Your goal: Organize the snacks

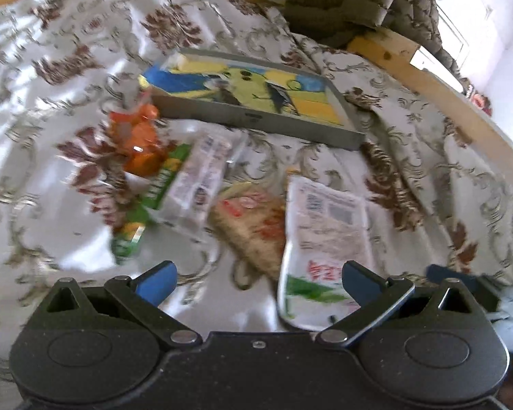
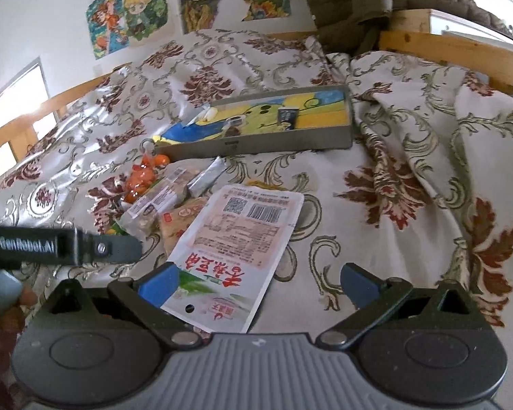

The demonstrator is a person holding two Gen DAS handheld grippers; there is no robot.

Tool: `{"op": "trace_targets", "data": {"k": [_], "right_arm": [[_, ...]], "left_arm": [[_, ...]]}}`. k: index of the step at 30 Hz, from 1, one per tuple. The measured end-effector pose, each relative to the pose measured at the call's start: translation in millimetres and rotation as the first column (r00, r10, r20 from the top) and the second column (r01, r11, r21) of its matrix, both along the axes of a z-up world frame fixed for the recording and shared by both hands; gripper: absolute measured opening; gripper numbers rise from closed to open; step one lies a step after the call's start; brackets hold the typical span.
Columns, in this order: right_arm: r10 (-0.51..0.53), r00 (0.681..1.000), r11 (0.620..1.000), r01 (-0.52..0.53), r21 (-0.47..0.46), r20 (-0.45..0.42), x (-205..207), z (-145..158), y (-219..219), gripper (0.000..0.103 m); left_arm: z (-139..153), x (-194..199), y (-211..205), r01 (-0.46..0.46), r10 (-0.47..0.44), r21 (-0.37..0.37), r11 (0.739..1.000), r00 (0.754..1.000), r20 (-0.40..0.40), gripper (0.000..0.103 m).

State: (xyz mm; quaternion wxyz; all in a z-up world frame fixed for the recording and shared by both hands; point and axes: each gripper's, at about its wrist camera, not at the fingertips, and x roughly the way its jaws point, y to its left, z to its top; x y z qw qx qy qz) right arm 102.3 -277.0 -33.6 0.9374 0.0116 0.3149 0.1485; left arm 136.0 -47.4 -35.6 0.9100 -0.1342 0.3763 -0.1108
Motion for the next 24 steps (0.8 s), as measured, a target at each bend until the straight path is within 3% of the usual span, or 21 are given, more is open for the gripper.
{"op": "trace_targets", "data": {"k": [5,15,21,24], "right_arm": [[0.022,1.000,1.000,-0.022,0.005,-0.023,11.5,-10.2,3.5,0.102],[0.041,0.996,0.998,-0.037,0.050,-0.075,22.7,-21.6,1.0,0.086],[0.050,0.995,0.996,-0.044,0.073,-0.085,24.5,-24.5,0.5,0.083],[0.051,0.994,0.996,-0.043,0.079,-0.098,26.7,-26.9,2.0,0.082]], "left_arm": [[-8.9,19.6,-2.1,0.011,-0.015,-0.075,0.997,0.998,-0.054,0.102],[-21.4,41.5,1.2,-0.014,-0.005,-0.168,0.986,0.994,-0.112,0.094],[-31.1,48.4,1.6,-0.009,-0.027,-0.229,0.973,0.988,-0.153,0.074],[-36.6,50.1,3.9,0.001,-0.050,-0.282,0.959,0.985,-0.168,0.059]]}}
